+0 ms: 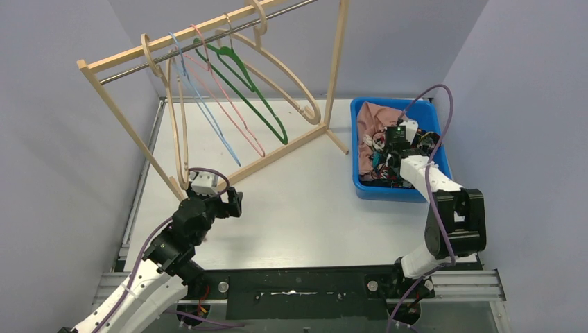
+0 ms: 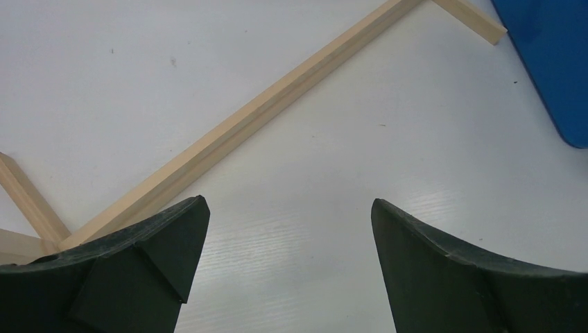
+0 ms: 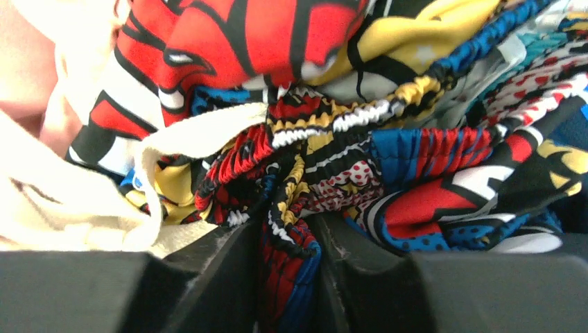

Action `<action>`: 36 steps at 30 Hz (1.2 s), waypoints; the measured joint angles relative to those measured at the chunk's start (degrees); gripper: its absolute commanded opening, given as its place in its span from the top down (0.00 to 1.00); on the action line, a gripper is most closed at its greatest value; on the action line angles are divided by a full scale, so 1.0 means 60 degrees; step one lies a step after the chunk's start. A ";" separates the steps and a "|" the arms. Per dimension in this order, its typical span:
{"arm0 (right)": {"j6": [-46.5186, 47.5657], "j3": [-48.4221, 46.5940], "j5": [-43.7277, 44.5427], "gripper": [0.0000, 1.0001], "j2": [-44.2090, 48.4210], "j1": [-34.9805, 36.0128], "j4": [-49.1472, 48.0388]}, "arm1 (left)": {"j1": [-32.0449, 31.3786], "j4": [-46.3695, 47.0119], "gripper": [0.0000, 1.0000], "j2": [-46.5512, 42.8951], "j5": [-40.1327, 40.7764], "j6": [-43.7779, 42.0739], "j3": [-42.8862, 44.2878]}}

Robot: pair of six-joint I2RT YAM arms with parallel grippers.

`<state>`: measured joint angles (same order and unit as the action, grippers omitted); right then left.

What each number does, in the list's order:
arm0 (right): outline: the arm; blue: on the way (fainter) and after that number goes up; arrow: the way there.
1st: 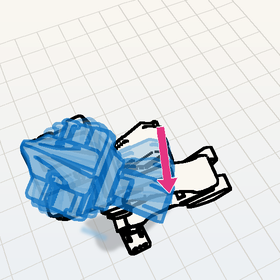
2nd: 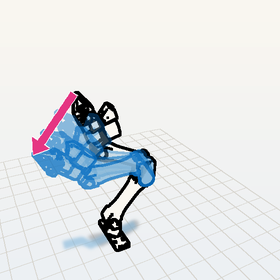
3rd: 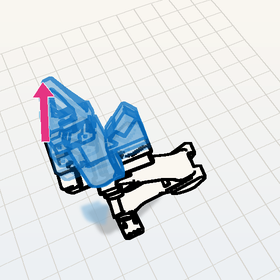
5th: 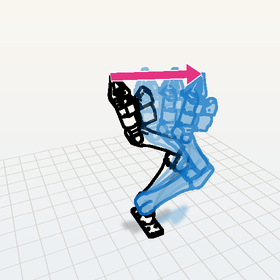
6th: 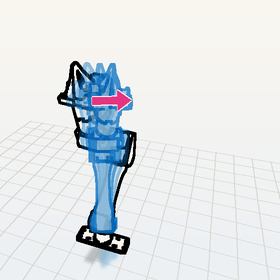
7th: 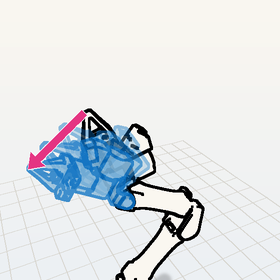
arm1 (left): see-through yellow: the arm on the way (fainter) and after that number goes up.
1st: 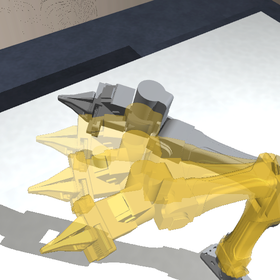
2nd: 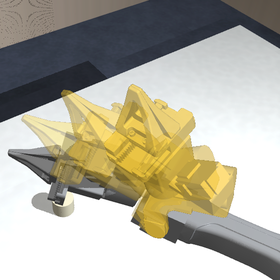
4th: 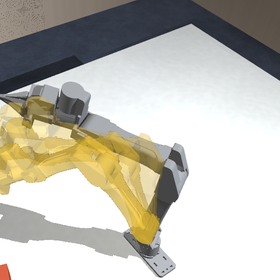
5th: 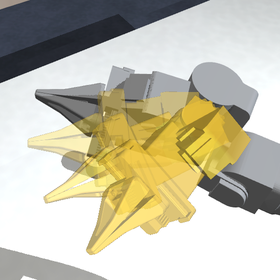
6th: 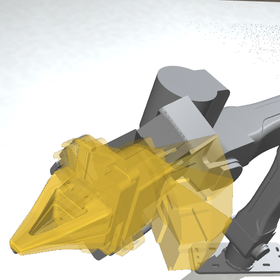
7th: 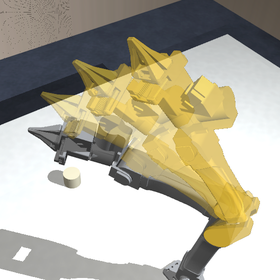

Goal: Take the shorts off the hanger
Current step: Place the shorts in the basket.

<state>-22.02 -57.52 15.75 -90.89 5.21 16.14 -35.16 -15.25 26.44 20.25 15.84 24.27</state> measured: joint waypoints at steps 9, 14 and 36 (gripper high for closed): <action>0.0069 -0.0441 -0.0980 0.40 0.1555 0.0015 0.1617 | 0.0011 0.0000 0.12 0.0098 -0.0040 0.0000 0.0000; 0.0157 -0.0900 -0.1275 0.36 0.3300 0.0025 0.2025 | 0.0029 0.0000 0.11 0.0098 -0.0098 0.0000 0.0000; -0.0929 0.2208 -0.2029 0.60 0.3228 -0.0120 0.0823 | 0.0076 0.0000 0.11 0.0131 -0.0240 0.0004 0.0000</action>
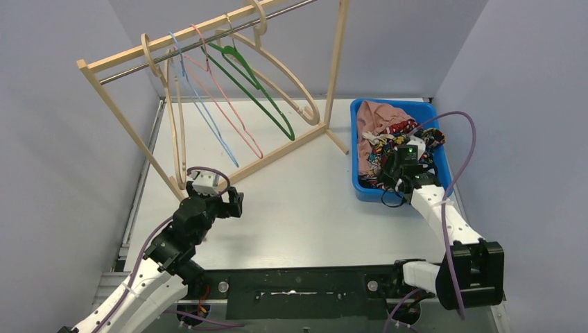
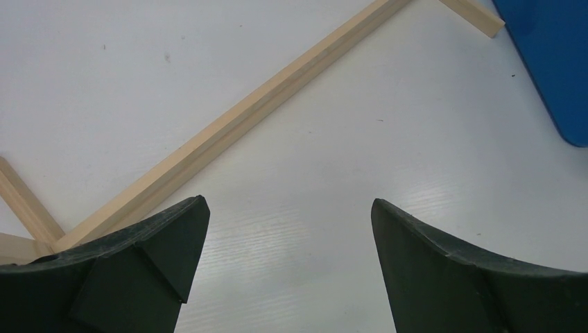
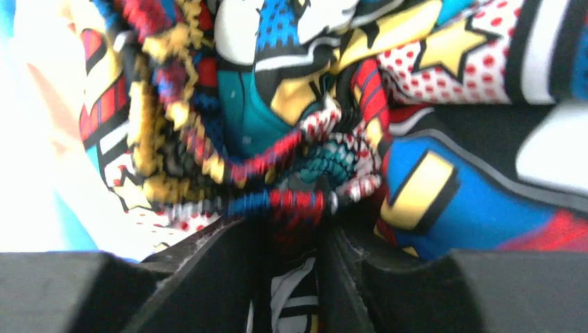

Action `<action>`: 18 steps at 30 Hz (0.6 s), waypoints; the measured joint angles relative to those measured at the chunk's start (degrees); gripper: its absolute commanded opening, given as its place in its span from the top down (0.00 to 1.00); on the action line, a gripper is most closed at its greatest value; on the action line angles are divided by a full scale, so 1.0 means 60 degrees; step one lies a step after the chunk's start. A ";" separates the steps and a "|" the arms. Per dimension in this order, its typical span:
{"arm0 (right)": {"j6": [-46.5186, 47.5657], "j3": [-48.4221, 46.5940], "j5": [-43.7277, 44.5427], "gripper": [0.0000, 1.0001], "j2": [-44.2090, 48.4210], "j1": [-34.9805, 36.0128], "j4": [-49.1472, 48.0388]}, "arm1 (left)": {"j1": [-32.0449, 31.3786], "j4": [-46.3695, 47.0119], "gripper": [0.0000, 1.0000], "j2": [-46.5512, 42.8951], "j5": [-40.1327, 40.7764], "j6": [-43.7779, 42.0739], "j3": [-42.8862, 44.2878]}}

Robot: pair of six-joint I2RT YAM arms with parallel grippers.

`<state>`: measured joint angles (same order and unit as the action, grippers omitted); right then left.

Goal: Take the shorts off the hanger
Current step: Place the shorts in the basket, then reset both arms

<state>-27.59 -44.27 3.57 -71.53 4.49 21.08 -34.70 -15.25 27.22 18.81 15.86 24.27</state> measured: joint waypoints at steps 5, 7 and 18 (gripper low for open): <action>-0.0036 0.0127 -0.0219 0.41 0.1596 0.0000 0.0182 | 0.0004 0.0000 0.11 0.0113 -0.0029 0.0011 0.0000; -0.0011 0.0240 -0.0543 0.36 0.2481 0.0007 0.0066 | 0.0007 -0.0004 0.11 0.0197 -0.0175 0.0047 0.0000; 0.0619 0.0699 -0.2058 0.17 0.6076 0.0073 -0.1093 | 0.0011 -0.1344 0.11 -0.0390 0.0882 0.2397 0.0925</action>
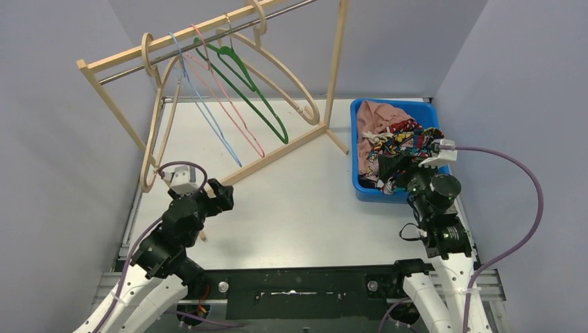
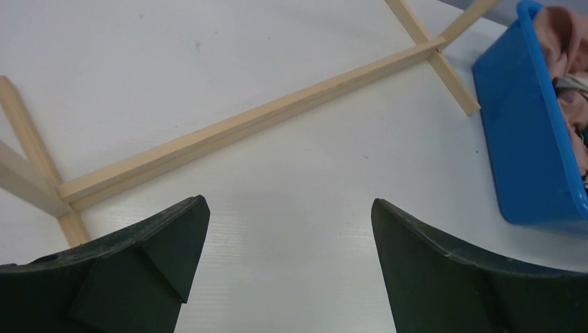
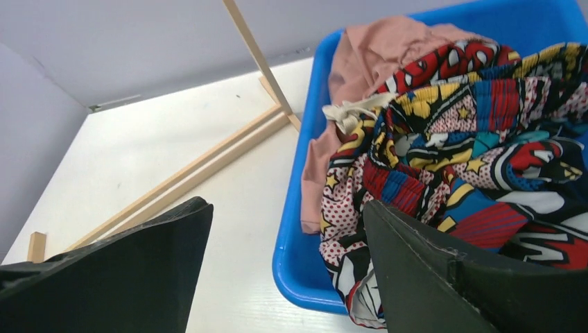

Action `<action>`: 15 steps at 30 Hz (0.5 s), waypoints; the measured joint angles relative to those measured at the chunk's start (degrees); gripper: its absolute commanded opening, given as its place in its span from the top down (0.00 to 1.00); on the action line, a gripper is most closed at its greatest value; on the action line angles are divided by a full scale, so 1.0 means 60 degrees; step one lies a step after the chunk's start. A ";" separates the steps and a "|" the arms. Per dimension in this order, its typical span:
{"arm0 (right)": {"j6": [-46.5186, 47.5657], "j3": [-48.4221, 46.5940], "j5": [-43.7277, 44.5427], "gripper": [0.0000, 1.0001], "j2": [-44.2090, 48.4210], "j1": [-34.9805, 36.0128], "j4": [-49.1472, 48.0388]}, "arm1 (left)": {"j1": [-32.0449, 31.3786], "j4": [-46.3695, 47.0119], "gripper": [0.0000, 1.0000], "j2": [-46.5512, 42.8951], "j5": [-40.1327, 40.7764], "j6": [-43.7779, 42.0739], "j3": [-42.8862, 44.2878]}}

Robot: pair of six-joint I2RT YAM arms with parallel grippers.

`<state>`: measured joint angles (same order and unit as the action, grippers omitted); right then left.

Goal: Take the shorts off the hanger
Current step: Reset both arms

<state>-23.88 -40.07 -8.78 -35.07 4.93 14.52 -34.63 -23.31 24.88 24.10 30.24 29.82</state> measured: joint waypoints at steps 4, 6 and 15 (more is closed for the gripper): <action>0.0117 0.0044 -0.0149 0.17 0.0561 0.0004 -0.0251 | 0.0022 -0.0776 0.11 -0.0273 0.0991 0.0590 0.0393; 0.0120 0.0047 -0.0168 0.17 0.0616 0.0007 -0.0310 | 0.0036 -0.0954 0.11 -0.0423 0.1348 0.0652 0.0444; 0.0117 0.0102 -0.0189 0.17 0.0211 0.0007 -0.0244 | 0.0040 -0.1082 0.12 0.0856 0.2011 0.0641 0.0619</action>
<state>-23.18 -39.46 -9.91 -33.80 4.97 13.06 -34.39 -29.80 30.02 36.16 34.09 33.54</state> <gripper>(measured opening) 0.831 0.884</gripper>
